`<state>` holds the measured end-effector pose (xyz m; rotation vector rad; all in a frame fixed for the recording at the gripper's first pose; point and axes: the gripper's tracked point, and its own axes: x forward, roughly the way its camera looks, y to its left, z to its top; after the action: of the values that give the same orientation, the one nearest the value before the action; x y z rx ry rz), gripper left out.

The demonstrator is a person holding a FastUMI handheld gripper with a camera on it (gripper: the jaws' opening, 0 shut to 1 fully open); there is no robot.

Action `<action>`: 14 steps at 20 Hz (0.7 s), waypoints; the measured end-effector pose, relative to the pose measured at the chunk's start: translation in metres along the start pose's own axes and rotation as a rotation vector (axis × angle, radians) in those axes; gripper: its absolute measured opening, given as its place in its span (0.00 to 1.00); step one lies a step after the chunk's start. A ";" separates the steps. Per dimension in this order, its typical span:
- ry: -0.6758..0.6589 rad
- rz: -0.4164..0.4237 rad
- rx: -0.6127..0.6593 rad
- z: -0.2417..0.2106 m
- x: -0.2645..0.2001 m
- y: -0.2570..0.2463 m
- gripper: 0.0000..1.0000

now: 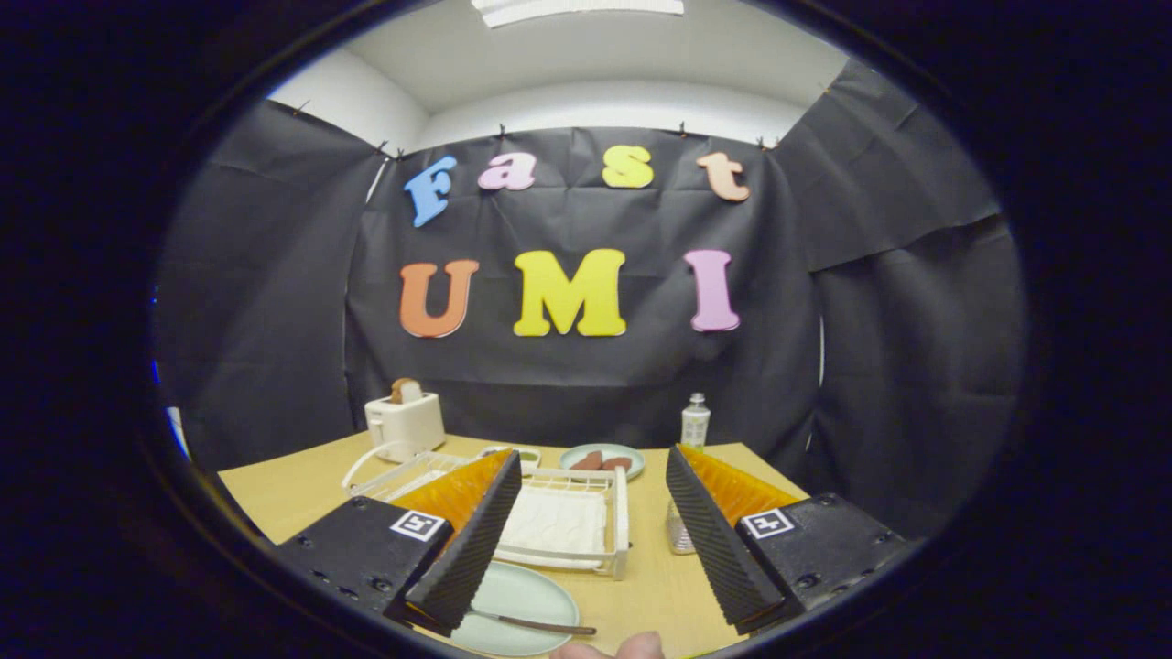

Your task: Take the plate from the dish rack, then take the spoon from the basket and place it into the plate.

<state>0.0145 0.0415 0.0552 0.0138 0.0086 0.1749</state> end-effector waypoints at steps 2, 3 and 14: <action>-0.033 -0.032 -0.017 0.003 -0.015 0.000 1.00; -0.038 -0.038 -0.026 0.002 -0.020 0.003 1.00; -0.069 -0.069 -0.047 -0.015 -0.055 0.032 1.00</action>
<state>-0.0457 0.0640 0.0407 -0.0277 -0.0642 0.1056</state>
